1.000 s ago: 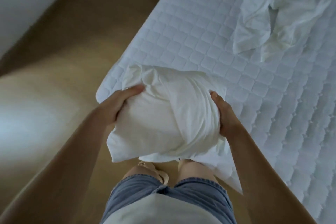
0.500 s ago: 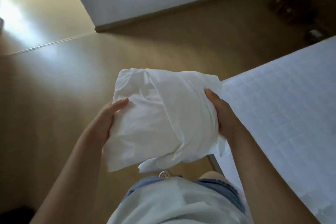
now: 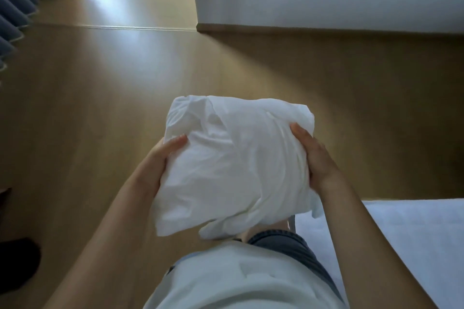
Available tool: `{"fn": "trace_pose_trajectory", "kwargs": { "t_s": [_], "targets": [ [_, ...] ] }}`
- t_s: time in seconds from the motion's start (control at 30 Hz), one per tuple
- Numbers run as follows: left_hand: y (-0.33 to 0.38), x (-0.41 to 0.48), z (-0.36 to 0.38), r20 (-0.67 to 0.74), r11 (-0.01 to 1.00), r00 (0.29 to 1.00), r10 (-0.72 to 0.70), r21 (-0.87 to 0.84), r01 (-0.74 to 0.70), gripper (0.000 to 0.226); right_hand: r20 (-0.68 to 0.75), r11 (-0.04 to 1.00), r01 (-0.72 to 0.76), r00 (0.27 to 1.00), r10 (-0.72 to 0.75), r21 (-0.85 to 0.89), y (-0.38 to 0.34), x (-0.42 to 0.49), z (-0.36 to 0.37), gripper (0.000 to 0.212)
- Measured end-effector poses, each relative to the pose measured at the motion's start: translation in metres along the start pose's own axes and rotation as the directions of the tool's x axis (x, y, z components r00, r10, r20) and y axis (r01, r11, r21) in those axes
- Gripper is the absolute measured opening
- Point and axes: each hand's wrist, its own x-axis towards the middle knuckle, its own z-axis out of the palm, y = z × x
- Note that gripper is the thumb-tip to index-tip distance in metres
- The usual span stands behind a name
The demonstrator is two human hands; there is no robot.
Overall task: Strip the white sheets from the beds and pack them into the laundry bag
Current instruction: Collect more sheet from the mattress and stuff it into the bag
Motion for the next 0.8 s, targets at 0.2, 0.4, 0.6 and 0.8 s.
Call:
{"fn": "trace_pose_trajectory", "kwargs": {
  "t_s": [0.2,0.4,0.6,0.8],
  "targets": [
    [0.092,0.083,0.019,-0.104,0.996,0.992,0.069,-0.048,-0.075,0.07,0.138,0.997,-0.034,0.989,0.043,-0.063,-0.103,0.126,0.026,0.078],
    [0.161,0.13,-0.005,-0.207,0.98,0.976,0.067,-0.171,-0.103,0.067,0.315,0.987,-0.043,0.945,0.09,-0.152,-0.166,0.22,0.092,0.098],
    [0.241,0.189,-0.063,-0.271,0.958,0.962,0.019,-0.272,-0.095,0.053,0.38,0.981,-0.025,0.92,0.098,-0.191,-0.217,0.31,0.195,0.092],
    [0.349,0.259,-0.119,-0.263,0.944,0.964,0.047,-0.303,-0.129,0.048,0.341,0.983,-0.049,0.934,0.108,-0.179,-0.28,0.383,0.283,0.077]
  ]
}}
